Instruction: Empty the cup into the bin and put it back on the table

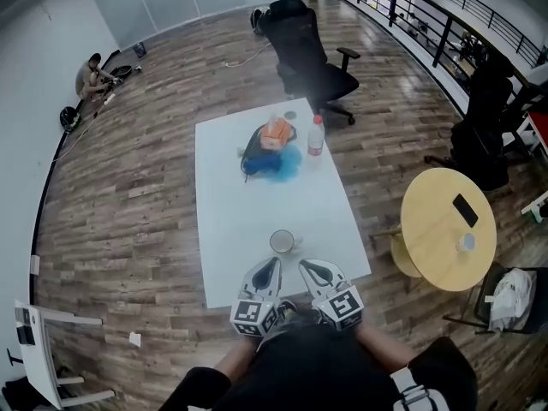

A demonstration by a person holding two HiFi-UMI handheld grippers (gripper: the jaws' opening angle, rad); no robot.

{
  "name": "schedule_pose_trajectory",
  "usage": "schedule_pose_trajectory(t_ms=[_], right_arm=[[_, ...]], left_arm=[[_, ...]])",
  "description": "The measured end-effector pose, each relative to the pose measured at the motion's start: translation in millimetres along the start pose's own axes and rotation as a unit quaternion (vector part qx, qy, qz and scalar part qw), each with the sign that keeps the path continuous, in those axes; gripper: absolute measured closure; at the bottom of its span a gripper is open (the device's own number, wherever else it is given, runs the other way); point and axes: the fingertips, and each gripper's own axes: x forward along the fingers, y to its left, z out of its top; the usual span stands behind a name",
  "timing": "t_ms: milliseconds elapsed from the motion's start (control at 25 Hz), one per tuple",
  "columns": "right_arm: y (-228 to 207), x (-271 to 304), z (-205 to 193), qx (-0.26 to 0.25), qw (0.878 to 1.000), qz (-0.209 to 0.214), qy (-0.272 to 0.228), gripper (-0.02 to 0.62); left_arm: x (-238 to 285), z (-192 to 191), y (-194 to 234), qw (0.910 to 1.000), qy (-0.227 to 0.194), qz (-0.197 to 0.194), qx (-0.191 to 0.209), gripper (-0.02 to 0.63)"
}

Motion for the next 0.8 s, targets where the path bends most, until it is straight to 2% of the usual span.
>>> schedule_pose_trajectory(t_ms=[200,240,280,320,360,480,560,800], right_arm=[[-2.7,39.2,2.1,-0.008,1.0,-0.015,0.026,0.58],[-3.1,43.5,0.0,-0.01,0.999,-0.015,0.032,0.58],[-2.9,47.2,-3.9,-0.01,0.999,-0.013,0.034,0.58],[-2.4,50.8,-7.7,-0.008,0.999,-0.01,0.035,0.58],[-2.0,54.1,-9.8,-0.006,0.999,-0.008,0.037,0.58],[-2.7,59.3,-11.9,-0.006,0.999,-0.006,0.046,0.58],[-12.1,65.0,-13.2,-0.011,0.999,-0.009,0.049,0.58],[-39.8,78.2,-34.2,-0.021,0.997,-0.014,0.077,0.58]], left_arm=[[11.1,-4.0,54.8,0.9999,-0.002,-0.013,0.005,0.582],[14.4,-6.7,60.3,0.9997,0.0,-0.022,0.006,0.562],[18.1,-10.5,64.0,0.9994,0.004,-0.033,0.007,0.464],[21.3,-15.4,67.0,0.999,0.009,-0.043,0.013,0.324],[23.6,-21.1,69.4,0.9982,0.012,-0.052,0.027,0.267],[28.7,-41.6,72.0,0.9929,0.012,-0.073,0.093,0.238],[40.6,-56.5,74.9,0.9895,0.02,-0.079,0.119,0.218],[74.4,-109.3,84.6,0.9855,0.07,-0.092,0.124,0.182]])
